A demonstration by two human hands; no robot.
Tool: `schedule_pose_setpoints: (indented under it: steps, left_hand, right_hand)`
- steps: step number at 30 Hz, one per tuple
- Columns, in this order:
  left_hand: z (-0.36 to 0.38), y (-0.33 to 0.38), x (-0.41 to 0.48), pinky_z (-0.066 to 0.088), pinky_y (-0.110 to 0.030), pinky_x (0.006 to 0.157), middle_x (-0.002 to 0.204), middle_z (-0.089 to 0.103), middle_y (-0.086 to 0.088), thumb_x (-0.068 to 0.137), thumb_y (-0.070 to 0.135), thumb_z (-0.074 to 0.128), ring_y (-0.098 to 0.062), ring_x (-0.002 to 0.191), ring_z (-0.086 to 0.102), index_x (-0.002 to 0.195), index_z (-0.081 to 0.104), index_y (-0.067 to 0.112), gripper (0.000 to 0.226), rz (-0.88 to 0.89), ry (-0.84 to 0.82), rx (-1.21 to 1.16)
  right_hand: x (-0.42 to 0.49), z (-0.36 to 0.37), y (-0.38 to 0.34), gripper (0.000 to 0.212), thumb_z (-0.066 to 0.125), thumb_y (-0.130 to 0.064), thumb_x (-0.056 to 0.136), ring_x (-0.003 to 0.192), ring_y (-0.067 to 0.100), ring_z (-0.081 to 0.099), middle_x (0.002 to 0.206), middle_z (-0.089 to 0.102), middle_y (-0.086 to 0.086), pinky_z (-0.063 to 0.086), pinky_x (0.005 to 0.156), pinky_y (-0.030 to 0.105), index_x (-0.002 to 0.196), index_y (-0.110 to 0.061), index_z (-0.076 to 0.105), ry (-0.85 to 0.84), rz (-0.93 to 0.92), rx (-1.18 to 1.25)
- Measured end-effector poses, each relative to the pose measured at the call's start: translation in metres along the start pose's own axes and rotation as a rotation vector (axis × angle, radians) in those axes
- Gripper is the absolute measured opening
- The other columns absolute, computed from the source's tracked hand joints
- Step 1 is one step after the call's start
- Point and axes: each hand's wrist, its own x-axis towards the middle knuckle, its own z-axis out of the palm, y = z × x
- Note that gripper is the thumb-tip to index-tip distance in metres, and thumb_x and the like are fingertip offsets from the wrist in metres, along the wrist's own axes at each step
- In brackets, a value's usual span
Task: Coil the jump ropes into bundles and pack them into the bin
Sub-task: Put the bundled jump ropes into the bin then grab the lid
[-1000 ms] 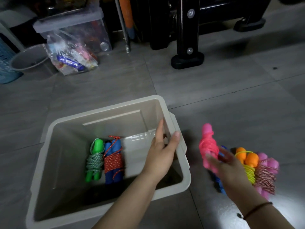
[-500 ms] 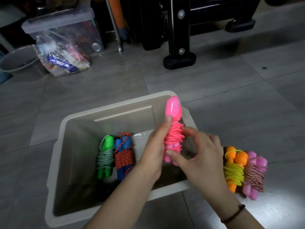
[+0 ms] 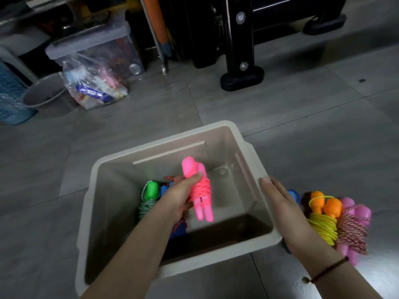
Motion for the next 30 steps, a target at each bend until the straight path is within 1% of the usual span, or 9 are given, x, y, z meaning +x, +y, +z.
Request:
schedule_pose_setpoints:
  steps: [3,6,10,15,18,21,25,27,30]
  left_hand:
    - [0.0,-0.006,0.014,0.05,-0.032,0.071,0.091,0.067,-0.012,0.089,0.014,0.062,-0.023,0.077,0.062,0.107,0.06,0.004,0.02,-0.035,0.03,0.25]
    - [0.0,-0.017,0.031,0.053,-0.043,0.085,0.107,0.068,-0.019,0.085,0.021,0.07,-0.032,0.092,0.065,0.089,0.063,0.013,0.011,-0.008,0.161,0.411]
    - [-0.005,-0.028,0.037,0.045,-0.038,0.087,0.117,0.062,-0.02,0.087,0.038,0.063,-0.036,0.107,0.059,0.122,0.047,0.01,0.047,0.135,0.373,1.135]
    - [-0.014,-0.02,0.033,0.046,-0.041,0.077,0.12,0.047,-0.013,0.096,0.029,0.045,-0.033,0.109,0.052,0.127,0.039,0.02,0.033,0.367,0.472,1.525]
    - [-0.005,-0.026,0.028,0.043,-0.042,0.091,0.131,0.038,-0.011,0.092,0.032,0.05,-0.033,0.123,0.04,0.133,0.04,0.029,0.043,0.481,0.139,1.7]
    - [0.01,-0.045,0.025,0.021,-0.059,0.11,0.157,0.004,-0.007,0.083,0.035,0.065,-0.037,0.144,0.001,0.144,0.021,0.045,0.076,0.331,-0.227,2.042]
    - [0.009,-0.044,0.029,0.008,-0.062,0.113,0.159,-0.017,0.0,0.082,0.034,0.067,-0.033,0.143,-0.021,0.147,0.004,0.046,0.092,0.157,-0.306,1.952]
    - [0.011,-0.033,0.023,0.01,-0.053,0.117,0.16,-0.003,-0.004,0.086,0.039,0.06,-0.033,0.146,-0.006,0.145,0.004,0.052,0.082,0.224,-0.292,1.784]
    - [0.026,-0.01,-0.01,0.029,-0.024,0.109,0.142,0.043,-0.003,0.093,0.042,0.047,-0.028,0.133,0.041,0.142,0.026,0.05,0.053,0.434,-0.083,1.199]
  right_hand:
    - [-0.002,0.003,-0.002,0.026,0.049,-0.043,0.093,0.095,0.017,0.065,0.085,0.073,-0.006,0.048,0.095,0.038,0.087,-0.027,0.068,0.026,0.051,-0.003]
    - [-0.004,0.002,-0.005,0.028,0.046,-0.044,0.093,0.083,0.011,0.065,0.071,0.071,-0.011,0.049,0.075,0.029,0.081,-0.028,0.066,0.022,0.046,-0.027]
    - [-0.005,-0.002,-0.005,0.028,0.043,-0.045,0.094,0.086,0.013,0.064,0.084,0.069,-0.005,0.048,0.075,0.026,0.086,-0.029,0.065,-0.009,0.035,-0.044]
    - [-0.003,-0.003,-0.005,0.026,0.042,-0.048,0.093,0.086,0.012,0.062,0.088,0.066,-0.006,0.046,0.071,0.024,0.085,-0.032,0.061,-0.007,0.027,-0.075]
    - [-0.004,-0.003,-0.006,0.027,0.041,-0.048,0.093,0.086,0.011,0.061,0.087,0.066,-0.006,0.045,0.069,0.025,0.084,-0.032,0.06,-0.014,0.046,-0.091]
    - [-0.005,-0.004,-0.006,0.028,0.042,-0.048,0.094,0.085,0.011,0.062,0.085,0.066,-0.006,0.045,0.071,0.025,0.083,-0.031,0.062,-0.001,0.035,-0.11]
    - [-0.006,-0.003,-0.009,0.027,0.042,-0.045,0.095,0.082,0.007,0.061,0.083,0.066,-0.009,0.045,0.069,0.022,0.081,-0.032,0.06,-0.014,0.023,-0.1]
    - [-0.008,-0.002,-0.008,0.029,0.042,-0.044,0.095,0.087,0.012,0.064,0.086,0.068,-0.006,0.048,0.075,0.026,0.084,-0.029,0.064,-0.008,0.005,-0.099]
    - [-0.014,-0.011,0.003,0.032,0.042,-0.041,0.097,0.099,0.017,0.065,0.1,0.071,-0.001,0.05,0.086,0.033,0.103,-0.023,0.068,0.047,-0.128,0.055]
